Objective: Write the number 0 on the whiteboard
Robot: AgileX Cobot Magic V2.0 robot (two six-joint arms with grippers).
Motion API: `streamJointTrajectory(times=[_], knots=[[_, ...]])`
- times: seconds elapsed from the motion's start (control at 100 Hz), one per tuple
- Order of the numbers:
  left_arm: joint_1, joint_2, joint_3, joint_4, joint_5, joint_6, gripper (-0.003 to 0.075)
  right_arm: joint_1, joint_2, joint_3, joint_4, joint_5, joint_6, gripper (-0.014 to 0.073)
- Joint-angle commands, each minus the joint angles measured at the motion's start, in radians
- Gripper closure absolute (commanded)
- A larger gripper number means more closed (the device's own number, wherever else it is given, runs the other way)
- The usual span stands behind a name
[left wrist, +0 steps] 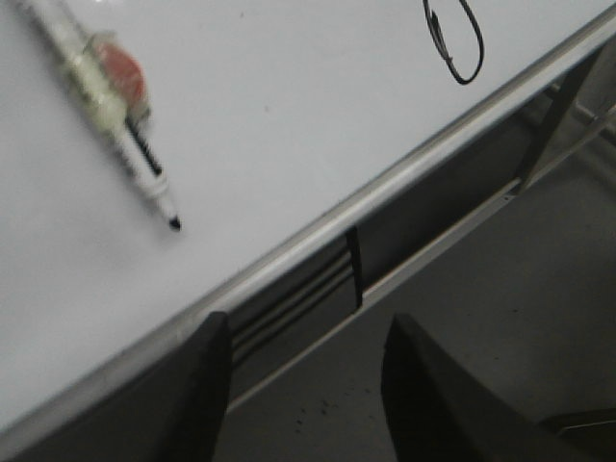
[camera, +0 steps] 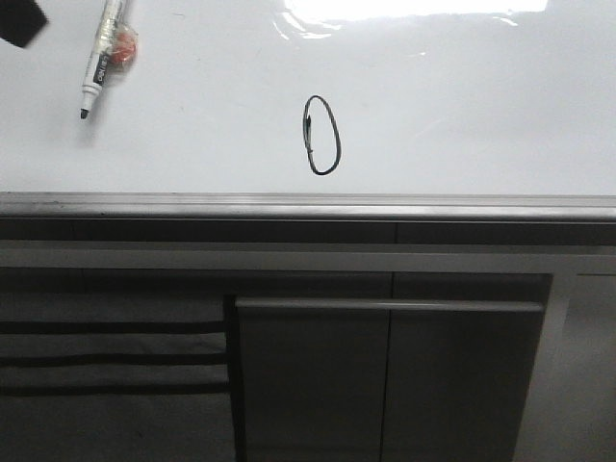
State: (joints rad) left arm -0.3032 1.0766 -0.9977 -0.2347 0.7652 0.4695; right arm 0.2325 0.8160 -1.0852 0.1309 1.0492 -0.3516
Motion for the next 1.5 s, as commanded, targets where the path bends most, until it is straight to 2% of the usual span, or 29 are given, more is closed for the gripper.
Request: streamJointTrajectory(times=[0.0,0.07,0.19,0.28,0.35,0.7,0.79,0.87,0.98,1.15,1.32,1.36,1.49], knots=[[0.044,-0.122,-0.002,0.015,-0.01,-0.161,0.0451,-0.006,-0.028,0.024,-0.016,-0.084,0.181,0.0554],[0.08,-0.213,0.063,0.02,-0.128,-0.181,0.0552,-0.006,-0.077,0.101,-0.016,-0.227,0.206,0.0669],[0.121,-0.355,0.2,0.006,-0.342,-0.181,0.0739,-0.006,-0.19,0.246,-0.016,-0.489,0.221,0.0659],[0.127,-0.439,0.298,-0.004,-0.448,-0.181,0.0741,-0.006,-0.27,0.366,-0.016,-0.708,0.221,0.0659],[0.127,-0.483,0.36,-0.039,-0.495,-0.181,0.0741,-0.006,-0.309,0.434,-0.016,-0.793,0.221,0.0659],[0.127,-0.514,0.519,-0.045,-0.491,-0.181,0.074,-0.006,-0.335,0.575,-0.016,-0.797,0.221,0.0659],[0.116,-0.596,0.569,-0.045,-0.497,-0.177,0.0741,-0.006,-0.335,0.586,-0.016,-0.787,0.221,0.0659],[0.13,-0.708,0.632,0.048,-0.554,-0.17,0.0741,-0.006,-0.335,0.586,-0.016,-0.778,0.221,0.0659],[0.15,-0.864,0.742,0.069,-0.636,-0.17,0.0741,-0.006,-0.335,0.586,-0.016,-0.778,0.221,0.0659],[0.158,-1.0,0.905,0.022,-0.782,-0.17,0.0741,-0.006,-0.335,0.586,-0.016,-0.778,0.221,0.0659],[0.174,-1.072,1.02,-0.043,-0.863,-0.17,0.0741,-0.006,-0.335,0.586,-0.016,-0.778,0.221,0.0659],[0.174,-1.097,1.017,-0.043,-0.811,-0.17,0.0741,-0.006,-0.335,0.586,-0.016,-0.778,0.221,0.0659],[0.174,-1.105,1.018,-0.046,-0.814,-0.17,0.0741,-0.006,-0.335,0.586,-0.016,-0.778,0.221,0.0659]])
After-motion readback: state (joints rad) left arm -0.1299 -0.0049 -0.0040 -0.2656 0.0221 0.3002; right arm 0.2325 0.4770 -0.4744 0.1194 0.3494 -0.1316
